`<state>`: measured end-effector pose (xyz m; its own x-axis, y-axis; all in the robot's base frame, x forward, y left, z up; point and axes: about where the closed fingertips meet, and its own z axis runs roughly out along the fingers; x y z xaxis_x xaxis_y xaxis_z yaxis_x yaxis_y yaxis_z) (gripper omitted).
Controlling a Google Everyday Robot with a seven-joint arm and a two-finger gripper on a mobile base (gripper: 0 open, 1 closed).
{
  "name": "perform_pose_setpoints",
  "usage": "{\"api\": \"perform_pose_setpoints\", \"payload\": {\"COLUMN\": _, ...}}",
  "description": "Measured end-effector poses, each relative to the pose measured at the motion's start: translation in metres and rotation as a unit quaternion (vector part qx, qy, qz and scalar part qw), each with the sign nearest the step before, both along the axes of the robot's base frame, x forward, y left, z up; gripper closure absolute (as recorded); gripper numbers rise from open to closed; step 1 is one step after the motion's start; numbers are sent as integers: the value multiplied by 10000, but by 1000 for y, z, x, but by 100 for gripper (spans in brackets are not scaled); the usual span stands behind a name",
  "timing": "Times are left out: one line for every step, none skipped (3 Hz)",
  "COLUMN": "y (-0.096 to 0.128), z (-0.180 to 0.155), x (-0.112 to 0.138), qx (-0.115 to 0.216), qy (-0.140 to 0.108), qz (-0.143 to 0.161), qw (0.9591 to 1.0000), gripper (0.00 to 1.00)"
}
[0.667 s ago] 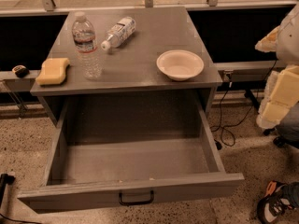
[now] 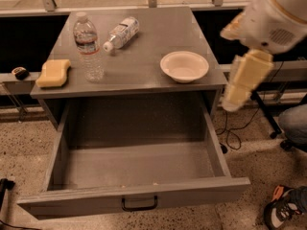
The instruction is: Place water bottle into top drawer
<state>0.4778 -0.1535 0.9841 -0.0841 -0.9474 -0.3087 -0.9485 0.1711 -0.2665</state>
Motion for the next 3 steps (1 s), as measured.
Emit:
{"api": "perform_pose_setpoints", "payload": {"y": 101, "z": 25, "x": 42, "qx": 721, "qy": -382, "qz": 857, "qw": 9930, "gripper": 0}}
{"api": "perform_pose_setpoints", "payload": {"y": 176, "z": 36, "x": 77, "qx": 1603, "qy": -547, "qz": 1258, "qw": 9775, "gripper": 0}}
{"api": "perform_pose_setpoints", "payload": {"y": 225, "z": 16, "x": 101, "qx": 2556, "qy": -498, "qz": 935, "qw": 9610, "gripper": 0}}
